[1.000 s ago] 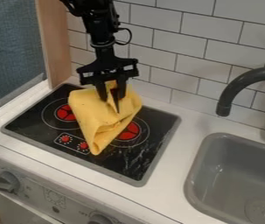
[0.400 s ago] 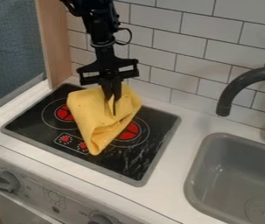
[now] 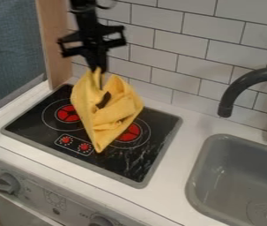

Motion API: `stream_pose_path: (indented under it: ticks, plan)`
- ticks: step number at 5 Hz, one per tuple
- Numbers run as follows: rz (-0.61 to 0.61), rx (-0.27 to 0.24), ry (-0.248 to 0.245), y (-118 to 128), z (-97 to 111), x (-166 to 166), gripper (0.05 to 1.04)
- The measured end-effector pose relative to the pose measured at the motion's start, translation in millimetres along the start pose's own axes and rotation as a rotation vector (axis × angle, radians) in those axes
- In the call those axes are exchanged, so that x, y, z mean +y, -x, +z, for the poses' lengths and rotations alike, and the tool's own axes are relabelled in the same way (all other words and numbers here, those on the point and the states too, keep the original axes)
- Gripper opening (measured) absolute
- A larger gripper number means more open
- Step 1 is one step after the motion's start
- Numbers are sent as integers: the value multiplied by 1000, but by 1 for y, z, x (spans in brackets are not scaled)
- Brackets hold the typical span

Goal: Unfold the cloth from top right to bottom left

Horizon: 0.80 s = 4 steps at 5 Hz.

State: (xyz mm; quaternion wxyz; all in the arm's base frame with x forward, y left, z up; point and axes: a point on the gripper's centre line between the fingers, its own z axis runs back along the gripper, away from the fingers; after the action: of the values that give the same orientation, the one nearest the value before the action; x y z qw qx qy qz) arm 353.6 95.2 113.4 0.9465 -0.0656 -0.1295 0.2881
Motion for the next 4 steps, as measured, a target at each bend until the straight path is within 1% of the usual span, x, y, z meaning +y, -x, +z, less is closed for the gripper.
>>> stream_pose_path:
  ticks: [1,2,3,4]
  plan:
    - [-4,19,-14,2,9,18,50]
    - [39,51,-30,5,9,48,50]
    - [84,101,-43,17,4,75,50]
    - [122,156,-63,22,-8,100,50]
